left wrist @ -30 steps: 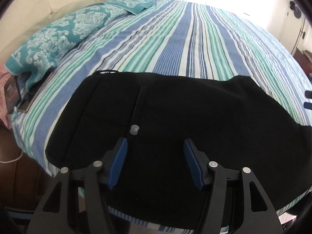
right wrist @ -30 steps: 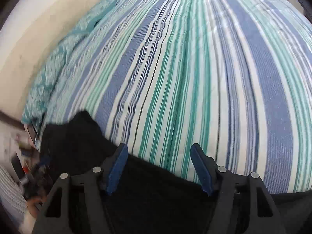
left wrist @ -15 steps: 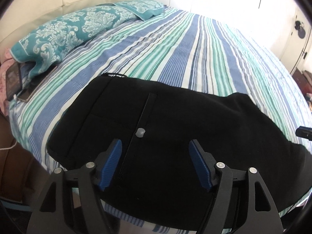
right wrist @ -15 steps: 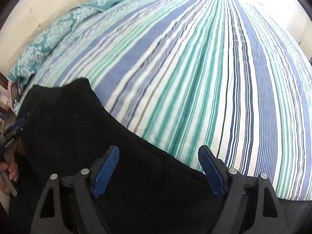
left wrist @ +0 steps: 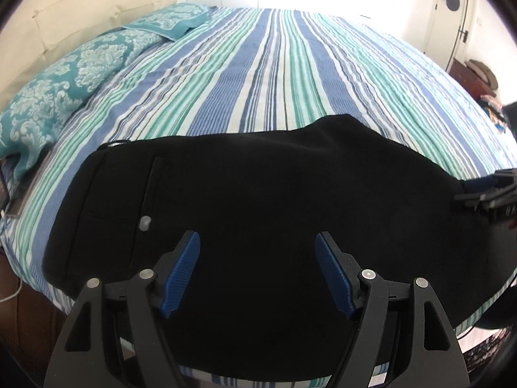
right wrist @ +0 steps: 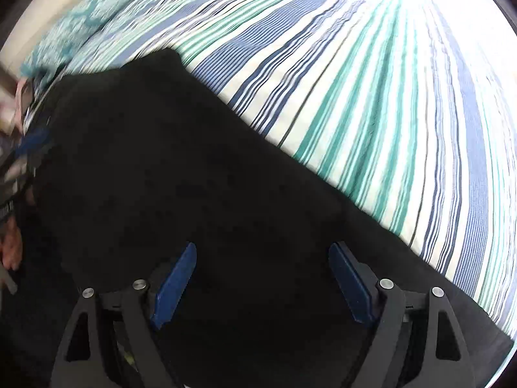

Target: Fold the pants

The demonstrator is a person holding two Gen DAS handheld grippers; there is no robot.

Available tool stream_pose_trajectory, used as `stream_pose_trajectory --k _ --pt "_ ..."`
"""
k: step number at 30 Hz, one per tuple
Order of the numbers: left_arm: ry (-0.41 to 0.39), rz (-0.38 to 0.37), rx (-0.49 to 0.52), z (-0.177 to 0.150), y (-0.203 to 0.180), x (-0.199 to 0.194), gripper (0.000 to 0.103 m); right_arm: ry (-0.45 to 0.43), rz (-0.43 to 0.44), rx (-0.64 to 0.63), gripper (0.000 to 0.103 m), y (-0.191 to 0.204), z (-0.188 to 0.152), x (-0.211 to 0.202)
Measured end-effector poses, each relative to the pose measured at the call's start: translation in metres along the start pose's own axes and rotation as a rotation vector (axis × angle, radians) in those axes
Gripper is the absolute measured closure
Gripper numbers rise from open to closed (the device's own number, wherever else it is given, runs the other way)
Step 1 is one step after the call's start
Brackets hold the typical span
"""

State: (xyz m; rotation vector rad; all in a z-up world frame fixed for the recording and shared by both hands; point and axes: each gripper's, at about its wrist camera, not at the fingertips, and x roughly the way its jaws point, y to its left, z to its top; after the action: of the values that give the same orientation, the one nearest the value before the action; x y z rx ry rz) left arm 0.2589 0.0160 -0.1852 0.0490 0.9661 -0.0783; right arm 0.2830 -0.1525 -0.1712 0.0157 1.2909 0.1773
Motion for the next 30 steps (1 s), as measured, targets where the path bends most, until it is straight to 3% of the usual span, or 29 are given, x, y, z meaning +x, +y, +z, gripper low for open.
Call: stream_pose_trajectory --k 3,6,9,11,13,15,17,19,21,23,26,30 --pt "-0.005 0.017 -0.052 0.000 0.010 -0.002 0.027 -0.141 0.020 0.187 0.020 -0.039 0.004 -0.041" --pt "-0.038 0.020 -0.049 0.001 0.006 -0.011 0.027 -0.199 -0.015 0.191 0.019 -0.067 -0.018 -0.080" --pt "-0.079 -0.044 0.028 0.002 -0.020 -0.021 0.027 -0.169 0.005 0.053 0.019 -0.066 -0.057 -0.094" --pt "-0.086 -0.096 0.107 -0.001 -0.046 -0.022 0.021 -0.090 0.025 -0.034 0.019 -0.053 -0.086 -0.082" --pt "-0.056 -0.113 0.203 -0.008 -0.076 -0.015 0.021 -0.030 -0.012 -0.069 0.019 -0.047 -0.106 -0.056" --pt "-0.010 -0.082 0.274 -0.014 -0.097 0.000 0.021 -0.013 -0.041 -0.022 0.019 -0.059 -0.110 -0.029" --pt "0.033 -0.017 0.297 -0.016 -0.105 0.015 0.019 -0.099 -0.070 0.076 0.019 -0.086 -0.104 -0.026" --pt "0.030 -0.001 0.248 -0.013 -0.103 0.015 0.017 -0.173 -0.098 0.190 0.019 -0.108 -0.096 -0.032" --pt "0.036 0.007 0.184 -0.007 -0.097 0.012 0.018 -0.208 -0.057 0.289 0.019 -0.128 -0.099 -0.048" --pt "0.024 -0.010 0.142 -0.005 -0.093 0.006 0.018 -0.233 -0.041 0.282 0.019 -0.137 -0.110 -0.068" --pt "-0.025 -0.032 0.164 -0.006 -0.103 -0.005 0.017 -0.255 -0.095 0.213 0.017 -0.144 -0.146 -0.089" --pt "0.031 0.014 0.278 -0.016 -0.128 0.012 0.014 -0.163 -0.223 0.242 0.013 -0.199 -0.194 -0.083"
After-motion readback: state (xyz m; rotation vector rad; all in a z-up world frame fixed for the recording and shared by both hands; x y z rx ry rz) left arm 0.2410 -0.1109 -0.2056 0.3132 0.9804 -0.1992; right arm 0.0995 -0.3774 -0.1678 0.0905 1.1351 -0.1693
